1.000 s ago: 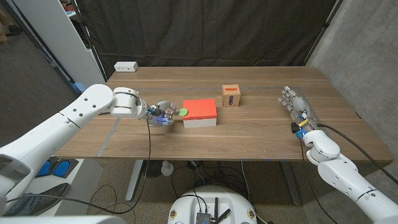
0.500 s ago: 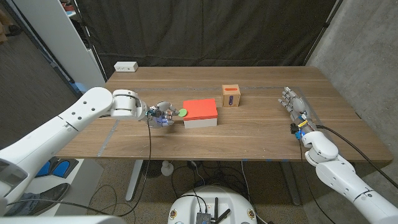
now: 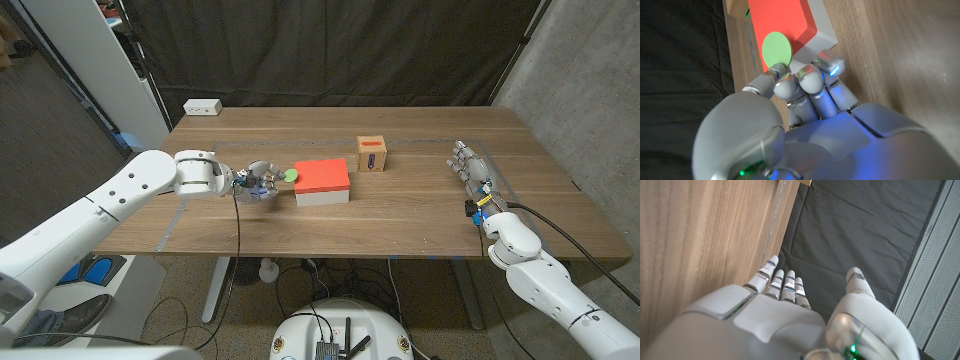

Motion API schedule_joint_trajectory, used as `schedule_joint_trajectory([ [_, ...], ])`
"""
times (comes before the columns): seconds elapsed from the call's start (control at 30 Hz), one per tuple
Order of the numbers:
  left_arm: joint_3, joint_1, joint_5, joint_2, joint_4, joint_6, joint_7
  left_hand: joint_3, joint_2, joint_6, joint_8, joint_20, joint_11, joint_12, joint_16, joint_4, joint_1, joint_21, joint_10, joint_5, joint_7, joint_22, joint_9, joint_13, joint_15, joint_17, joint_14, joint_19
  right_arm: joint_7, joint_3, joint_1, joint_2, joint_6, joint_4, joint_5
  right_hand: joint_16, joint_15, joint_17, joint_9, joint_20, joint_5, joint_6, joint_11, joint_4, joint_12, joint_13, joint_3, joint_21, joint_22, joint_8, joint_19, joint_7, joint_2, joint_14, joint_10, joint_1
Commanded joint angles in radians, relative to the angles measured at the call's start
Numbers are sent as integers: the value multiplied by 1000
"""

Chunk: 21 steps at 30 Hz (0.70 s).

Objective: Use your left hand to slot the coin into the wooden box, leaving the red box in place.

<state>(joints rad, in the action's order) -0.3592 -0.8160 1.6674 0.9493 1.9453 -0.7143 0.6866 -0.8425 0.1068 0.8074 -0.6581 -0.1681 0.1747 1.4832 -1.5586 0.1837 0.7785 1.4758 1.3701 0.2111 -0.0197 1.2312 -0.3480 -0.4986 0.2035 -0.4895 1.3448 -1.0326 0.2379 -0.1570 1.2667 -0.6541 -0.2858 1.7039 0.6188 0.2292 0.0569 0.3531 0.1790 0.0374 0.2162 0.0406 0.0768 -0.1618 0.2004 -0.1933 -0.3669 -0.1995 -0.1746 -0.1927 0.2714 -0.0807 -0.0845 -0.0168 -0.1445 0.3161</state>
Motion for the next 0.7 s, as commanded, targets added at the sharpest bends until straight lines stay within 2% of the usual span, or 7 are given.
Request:
schedule_joint_trajectory([
  [0.03, 78, -103, -107, -8, 27, 146, -117, -1, 9, 89, -26, -42, -1, 4, -5, -2, 3, 5, 0, 6, -30, 1, -34, -3, 3, -5, -5, 5, 41, 12, 31, -10, 22, 56, -25, 3, 0, 1, 5, 8, 2, 1, 3, 7, 2, -2, -2, 2, -2, -2, 1, 0, 2, -1, -6, 7],
  [0.4, 125, -178, -248, -57, 49, 287, -198, -1, 8, 91, -27, -41, -4, 6, -4, -2, -2, 7, 0, 6, -27, 2, -30, -3, 4, -9, -7, 9, 50, 17, 45, -7, 22, 79, -40, 3, 0, 1, 5, 8, 3, -1, 2, 7, 2, -2, -2, 1, -2, -1, 1, 0, 2, -1, -6, 8],
  [0.7, 135, -197, -396, -91, 68, 373, -220, 1, 8, 94, -28, -41, -7, 8, -10, -1, -1, 15, 1, 6, -28, 2, -24, -2, 4, -19, 0, 11, 50, 22, 55, -7, 17, 91, -48, 3, -1, 1, 5, 7, 3, -1, 1, 7, 2, -2, -2, 1, -2, -1, 1, 0, 2, -2, -5, 9],
])
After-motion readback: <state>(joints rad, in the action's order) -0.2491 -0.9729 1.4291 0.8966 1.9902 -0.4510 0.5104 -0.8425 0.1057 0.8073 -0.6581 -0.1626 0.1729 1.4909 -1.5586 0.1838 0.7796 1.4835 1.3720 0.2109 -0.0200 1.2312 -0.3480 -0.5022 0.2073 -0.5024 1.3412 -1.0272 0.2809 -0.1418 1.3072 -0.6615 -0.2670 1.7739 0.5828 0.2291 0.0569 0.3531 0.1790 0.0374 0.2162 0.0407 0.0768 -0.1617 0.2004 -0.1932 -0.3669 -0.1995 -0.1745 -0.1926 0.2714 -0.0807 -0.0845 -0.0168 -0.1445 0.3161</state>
